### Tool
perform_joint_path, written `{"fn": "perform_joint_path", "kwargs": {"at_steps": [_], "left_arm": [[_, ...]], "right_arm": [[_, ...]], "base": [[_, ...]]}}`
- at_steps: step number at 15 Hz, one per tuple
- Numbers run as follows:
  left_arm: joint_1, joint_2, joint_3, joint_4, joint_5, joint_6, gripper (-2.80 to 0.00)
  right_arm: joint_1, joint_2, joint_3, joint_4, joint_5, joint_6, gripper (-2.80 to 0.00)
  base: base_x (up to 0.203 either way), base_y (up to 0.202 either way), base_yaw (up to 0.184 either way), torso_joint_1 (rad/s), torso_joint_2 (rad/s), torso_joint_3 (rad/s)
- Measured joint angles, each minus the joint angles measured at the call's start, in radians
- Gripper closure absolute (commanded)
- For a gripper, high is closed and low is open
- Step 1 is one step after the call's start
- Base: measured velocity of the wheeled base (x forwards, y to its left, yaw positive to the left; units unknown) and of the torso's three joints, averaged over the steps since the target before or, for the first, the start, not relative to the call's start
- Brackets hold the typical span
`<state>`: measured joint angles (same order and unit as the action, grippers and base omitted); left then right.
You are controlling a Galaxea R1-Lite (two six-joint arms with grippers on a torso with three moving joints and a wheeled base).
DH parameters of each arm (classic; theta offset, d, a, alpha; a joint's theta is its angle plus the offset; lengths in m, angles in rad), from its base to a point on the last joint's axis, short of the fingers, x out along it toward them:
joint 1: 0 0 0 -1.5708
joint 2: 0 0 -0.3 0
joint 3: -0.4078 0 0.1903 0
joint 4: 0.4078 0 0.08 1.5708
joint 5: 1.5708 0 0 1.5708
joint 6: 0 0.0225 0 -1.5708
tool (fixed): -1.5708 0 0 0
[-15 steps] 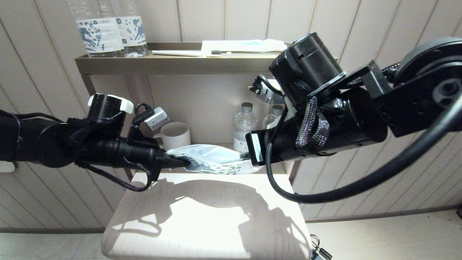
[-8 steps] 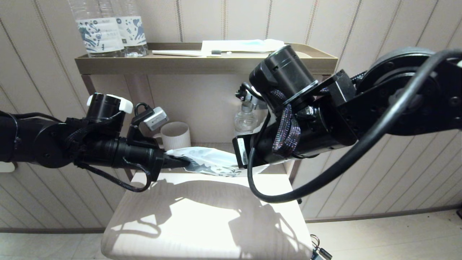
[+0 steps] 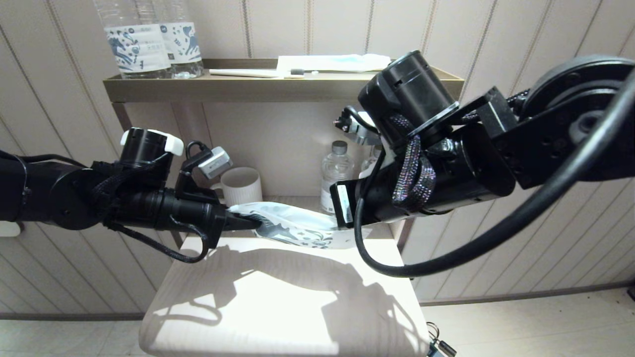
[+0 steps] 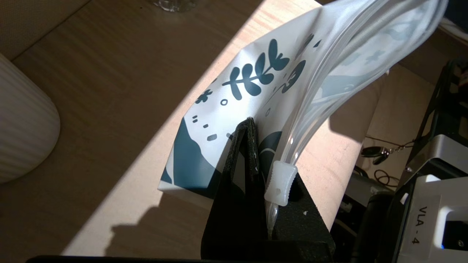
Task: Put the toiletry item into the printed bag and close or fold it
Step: Close the strorage bag and place it on the desk
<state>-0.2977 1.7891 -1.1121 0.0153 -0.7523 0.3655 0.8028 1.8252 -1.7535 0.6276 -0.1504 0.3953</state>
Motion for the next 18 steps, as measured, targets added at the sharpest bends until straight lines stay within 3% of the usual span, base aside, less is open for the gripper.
{"fn": "perform_joint_path", "kwargs": {"at_steps": [18], "left_arm": [[0.0,0.01,0.0,-0.002,0.002,0.0,0.0]], "right_arm": [[0.01,-0.077,0.074,-0.005,0.002,0.0,0.0]], "base": [[0.0,0.0,0.0,0.0,0.0,0.0]]}}
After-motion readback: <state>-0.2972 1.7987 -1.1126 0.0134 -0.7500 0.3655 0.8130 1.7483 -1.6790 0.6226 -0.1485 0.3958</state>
